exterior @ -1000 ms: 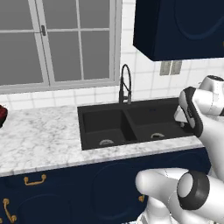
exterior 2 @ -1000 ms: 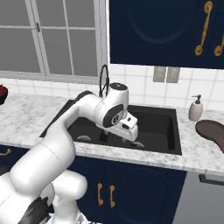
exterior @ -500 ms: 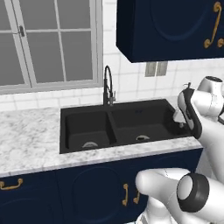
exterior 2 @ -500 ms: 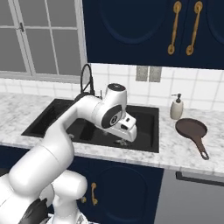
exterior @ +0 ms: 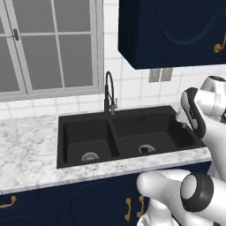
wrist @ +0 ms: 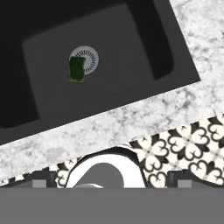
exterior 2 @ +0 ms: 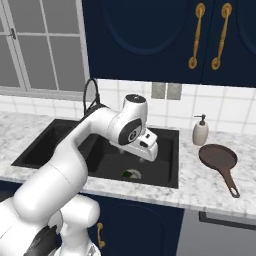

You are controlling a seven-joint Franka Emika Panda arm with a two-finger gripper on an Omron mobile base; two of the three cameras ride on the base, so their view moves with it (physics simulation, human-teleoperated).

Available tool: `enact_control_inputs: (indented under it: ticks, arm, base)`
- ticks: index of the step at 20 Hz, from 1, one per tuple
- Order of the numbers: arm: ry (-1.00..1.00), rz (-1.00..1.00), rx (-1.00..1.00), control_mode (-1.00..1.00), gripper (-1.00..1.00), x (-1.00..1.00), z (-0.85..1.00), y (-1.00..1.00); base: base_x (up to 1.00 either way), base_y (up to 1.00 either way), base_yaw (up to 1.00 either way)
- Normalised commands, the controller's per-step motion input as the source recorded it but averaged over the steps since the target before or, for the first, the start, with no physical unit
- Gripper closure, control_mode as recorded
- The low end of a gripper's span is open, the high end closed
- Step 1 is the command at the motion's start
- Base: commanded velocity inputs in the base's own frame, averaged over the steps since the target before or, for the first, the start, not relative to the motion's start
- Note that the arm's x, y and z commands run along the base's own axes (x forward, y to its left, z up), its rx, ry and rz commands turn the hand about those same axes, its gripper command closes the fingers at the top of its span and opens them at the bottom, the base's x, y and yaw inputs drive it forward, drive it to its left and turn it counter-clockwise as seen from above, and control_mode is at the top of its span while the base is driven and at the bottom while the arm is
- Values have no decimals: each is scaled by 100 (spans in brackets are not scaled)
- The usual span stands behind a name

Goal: Pick the pan and sponge and place them into the sink. Then turn on the water.

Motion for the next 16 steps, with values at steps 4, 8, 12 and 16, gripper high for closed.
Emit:
enact_control_inputs:
  ticks: [4, 8, 12, 16]
  arm:
    - [0, 0, 0, 100, -100, 0, 0, 0]
    - [0, 0, 0, 100, -100, 0, 0, 0]
    - [0, 0, 0, 100, -100, 0, 0, 0]
    - [2, 0, 0, -100, -100, 4, -8, -1]
  base:
    - [53, -52, 1]
    - [42, -32, 1]
    - [23, -1, 0]
    - [1, 0, 0]
